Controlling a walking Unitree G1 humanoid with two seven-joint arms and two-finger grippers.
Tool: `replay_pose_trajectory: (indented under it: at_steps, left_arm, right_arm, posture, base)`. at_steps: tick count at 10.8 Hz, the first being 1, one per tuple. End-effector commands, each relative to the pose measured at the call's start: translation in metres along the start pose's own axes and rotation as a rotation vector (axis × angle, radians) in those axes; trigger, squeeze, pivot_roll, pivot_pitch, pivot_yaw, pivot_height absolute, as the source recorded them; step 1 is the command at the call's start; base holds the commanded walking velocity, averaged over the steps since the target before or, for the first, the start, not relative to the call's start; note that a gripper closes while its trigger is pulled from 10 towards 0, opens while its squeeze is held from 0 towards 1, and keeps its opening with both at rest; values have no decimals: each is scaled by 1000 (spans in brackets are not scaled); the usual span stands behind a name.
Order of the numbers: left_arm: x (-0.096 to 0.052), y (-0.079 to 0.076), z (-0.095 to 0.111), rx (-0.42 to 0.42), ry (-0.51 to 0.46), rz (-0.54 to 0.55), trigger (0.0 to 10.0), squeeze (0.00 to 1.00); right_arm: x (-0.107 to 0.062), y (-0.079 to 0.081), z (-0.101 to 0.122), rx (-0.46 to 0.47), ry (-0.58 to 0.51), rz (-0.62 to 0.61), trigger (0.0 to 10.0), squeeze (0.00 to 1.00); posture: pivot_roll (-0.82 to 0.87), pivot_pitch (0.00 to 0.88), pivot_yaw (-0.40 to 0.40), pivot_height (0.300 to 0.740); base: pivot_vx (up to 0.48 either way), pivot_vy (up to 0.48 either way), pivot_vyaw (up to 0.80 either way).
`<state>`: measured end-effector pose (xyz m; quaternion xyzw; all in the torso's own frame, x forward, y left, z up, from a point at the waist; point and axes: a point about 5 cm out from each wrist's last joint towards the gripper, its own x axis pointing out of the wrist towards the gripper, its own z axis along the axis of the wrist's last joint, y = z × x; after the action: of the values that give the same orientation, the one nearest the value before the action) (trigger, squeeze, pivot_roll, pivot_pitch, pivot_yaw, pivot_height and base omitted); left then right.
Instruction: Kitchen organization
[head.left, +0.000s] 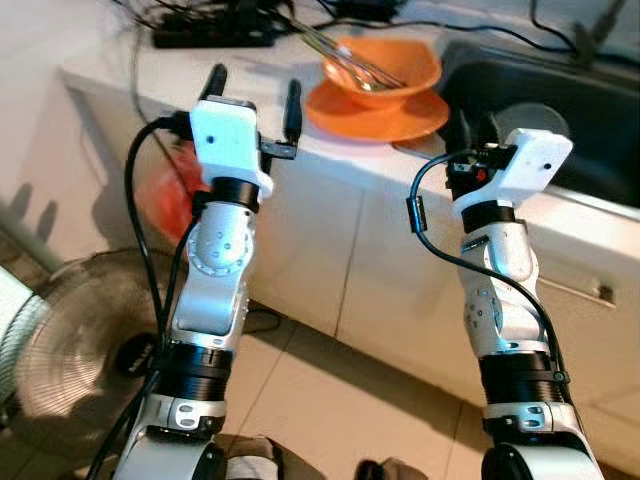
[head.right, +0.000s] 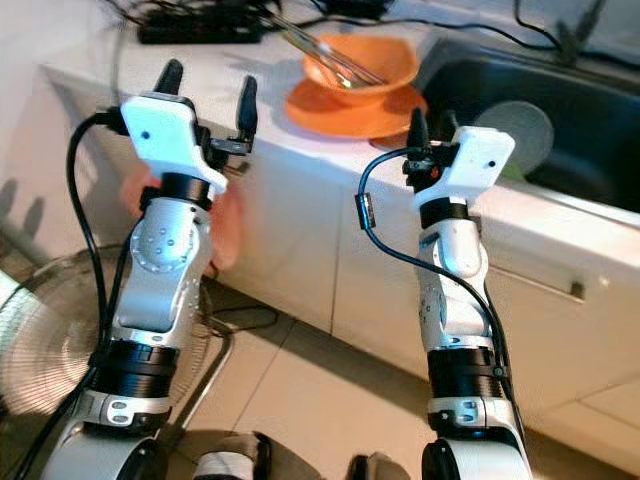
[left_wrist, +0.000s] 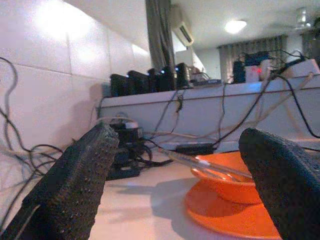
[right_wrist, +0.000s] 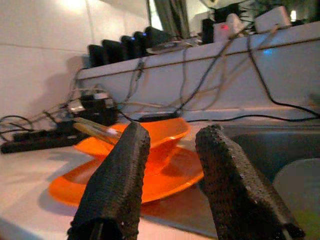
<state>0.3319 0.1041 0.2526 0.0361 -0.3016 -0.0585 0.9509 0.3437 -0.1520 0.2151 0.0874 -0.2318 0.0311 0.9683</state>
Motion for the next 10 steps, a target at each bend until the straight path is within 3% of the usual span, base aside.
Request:
replay_pose_trajectory:
  at_steps: [1,4,7,10]
  left_arm:
    - [-1,-2,-1,-5,8,-9,10000,0]
    - [-4,5,-4,0,29,8,10000,0]
    - [-5,5,-6,1,40,6,10000,0]
    - [-7,5,-7,-1,52,9,10000,0]
  right_arm:
    - [0,-2,-1,4,11,-11,10000,0]
    - [1,0,-4,6,27,1,10000,0]
    - [2,-1,-4,10,29,3,10000,0]
    - [1,0,-5,11,40,5,10000,0]
  posture:
    - [110,153,-17,740]
    - [115,158,-21,740]
    - [115,160,-23,740]
    - [118,167,-26,740]
  base:
    - [0,0,0]
    - [0,0,-800]
    - [0,0,0]
    - [0,0,-800]
